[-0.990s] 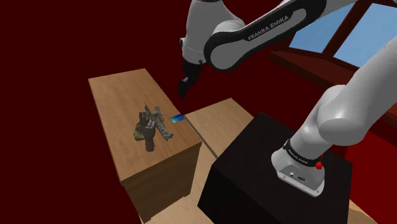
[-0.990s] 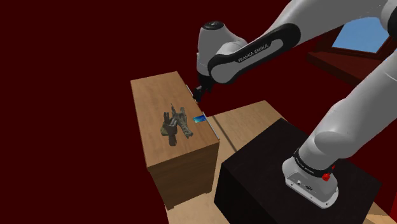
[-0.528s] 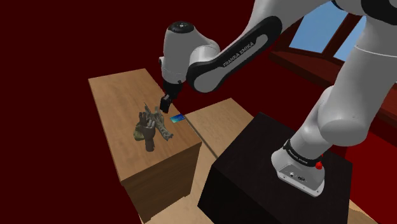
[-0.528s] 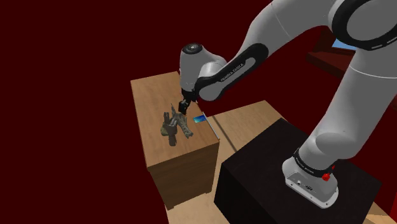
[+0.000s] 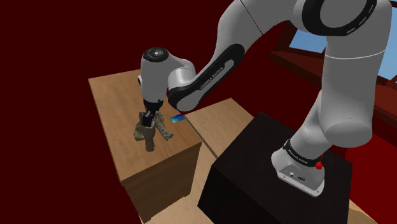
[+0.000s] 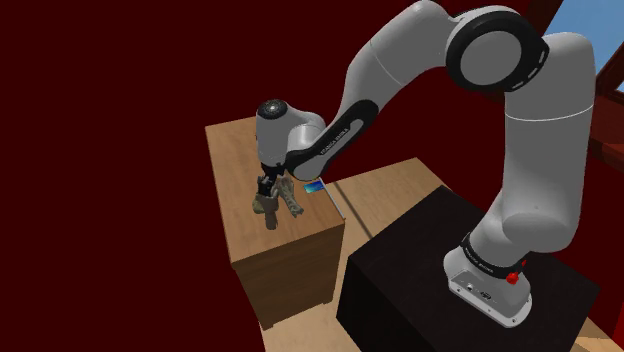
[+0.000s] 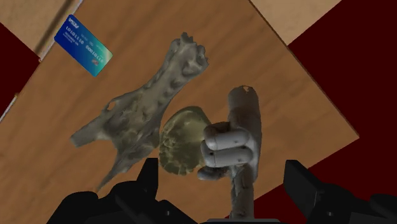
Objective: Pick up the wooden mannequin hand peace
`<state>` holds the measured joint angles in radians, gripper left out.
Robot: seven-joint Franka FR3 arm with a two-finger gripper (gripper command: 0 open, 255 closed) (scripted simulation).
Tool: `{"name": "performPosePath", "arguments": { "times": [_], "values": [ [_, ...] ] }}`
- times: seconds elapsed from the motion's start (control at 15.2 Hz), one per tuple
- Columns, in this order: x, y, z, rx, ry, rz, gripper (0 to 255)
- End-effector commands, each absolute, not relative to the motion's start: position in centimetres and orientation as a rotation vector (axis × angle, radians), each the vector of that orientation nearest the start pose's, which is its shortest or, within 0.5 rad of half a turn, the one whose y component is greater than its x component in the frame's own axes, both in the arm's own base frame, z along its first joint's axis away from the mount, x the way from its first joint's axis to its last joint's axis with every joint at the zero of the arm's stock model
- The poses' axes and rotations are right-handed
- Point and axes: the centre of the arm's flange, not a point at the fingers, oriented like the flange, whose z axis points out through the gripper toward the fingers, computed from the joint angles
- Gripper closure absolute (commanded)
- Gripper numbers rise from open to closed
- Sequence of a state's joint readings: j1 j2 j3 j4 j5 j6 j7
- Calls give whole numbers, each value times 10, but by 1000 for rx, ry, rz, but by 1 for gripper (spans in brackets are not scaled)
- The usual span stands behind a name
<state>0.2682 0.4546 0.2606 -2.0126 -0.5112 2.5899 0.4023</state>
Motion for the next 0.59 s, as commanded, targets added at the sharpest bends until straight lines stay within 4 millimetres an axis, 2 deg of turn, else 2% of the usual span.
{"name": "performPosePath", "arguments": {
  "times": [0.0, 0.53],
  "values": [
    [536, 328, 232, -3108, -847, -368, 0],
    [536, 328, 192, -3108, -847, -368, 0]
  ]
}}
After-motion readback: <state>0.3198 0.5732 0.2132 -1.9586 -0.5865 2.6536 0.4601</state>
